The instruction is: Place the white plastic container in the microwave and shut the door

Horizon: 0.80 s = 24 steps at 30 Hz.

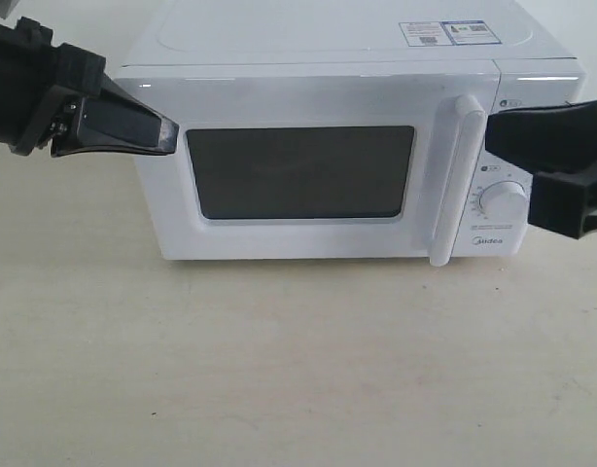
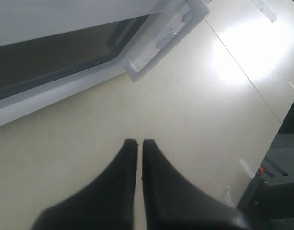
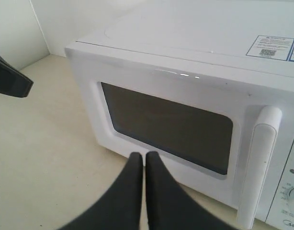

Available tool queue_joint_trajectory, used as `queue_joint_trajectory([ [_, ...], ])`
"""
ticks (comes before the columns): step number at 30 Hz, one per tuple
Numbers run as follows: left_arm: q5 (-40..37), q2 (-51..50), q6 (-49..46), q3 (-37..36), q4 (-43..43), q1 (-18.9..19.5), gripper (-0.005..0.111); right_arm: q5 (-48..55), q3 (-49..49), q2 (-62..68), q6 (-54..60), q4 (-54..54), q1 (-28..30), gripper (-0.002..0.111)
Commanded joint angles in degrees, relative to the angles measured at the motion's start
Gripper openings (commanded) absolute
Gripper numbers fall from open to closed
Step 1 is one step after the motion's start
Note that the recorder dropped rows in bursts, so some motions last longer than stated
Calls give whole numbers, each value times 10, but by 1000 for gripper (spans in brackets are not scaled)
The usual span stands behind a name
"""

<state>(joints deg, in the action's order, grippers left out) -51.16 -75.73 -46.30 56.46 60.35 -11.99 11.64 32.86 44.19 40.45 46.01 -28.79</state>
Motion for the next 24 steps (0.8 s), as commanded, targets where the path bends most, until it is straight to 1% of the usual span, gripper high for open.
queue_joint_trajectory([
  [1,4,1,-4,3,3,-2,4,-8,-2,-4,3,0,2,0],
  [5,4,1,-4,3,3,-2,4,-30,-2,-40,31,-16,11,0],
  [11,4,1,-4,3,3,-2,4,-13,-2,-128,46,-22,101,0],
  [13,4,1,-4,3,3,-2,4,15,-2,-152,46,-43,129,0],
  [16,4,1,-4,3,3,-2,4,73,-2,-177,46,-77,157,0],
  [21,6,1,-4,3,3,-2,4,143,-3,-210,27,-79,162,0],
  [22,6,1,-4,3,3,-2,4,146,-8,-218,15,-79,162,0],
  [24,6,1,-4,3,3,-2,4,119,-46,-247,-18,-77,162,0],
])
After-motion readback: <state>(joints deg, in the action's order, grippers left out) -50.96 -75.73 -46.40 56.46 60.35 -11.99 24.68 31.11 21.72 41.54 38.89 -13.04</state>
